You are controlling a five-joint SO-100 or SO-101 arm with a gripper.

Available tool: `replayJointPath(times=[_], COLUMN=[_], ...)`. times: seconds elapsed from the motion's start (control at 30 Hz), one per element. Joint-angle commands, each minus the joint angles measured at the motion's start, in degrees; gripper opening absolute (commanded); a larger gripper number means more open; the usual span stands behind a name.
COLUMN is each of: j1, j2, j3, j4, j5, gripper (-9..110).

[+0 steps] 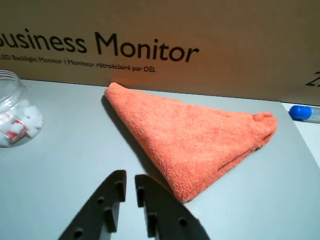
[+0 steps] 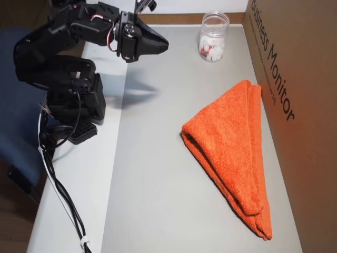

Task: Fold the blanket.

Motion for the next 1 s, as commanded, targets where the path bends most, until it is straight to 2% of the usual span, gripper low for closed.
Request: replayJointPath(times=[0.0, 0.47, 0.73, 0.97], j1=[0.0, 0.4, 0.5, 0.5], j2=[5.0, 14.4, 14.6, 14.6], j3=[2.2, 11.4, 10.5, 11.0], j4=[0.0, 0.3, 11.8, 17.3], j5=[-0.5, -0.5, -0.5, -0.4], gripper=[0, 0, 0, 0])
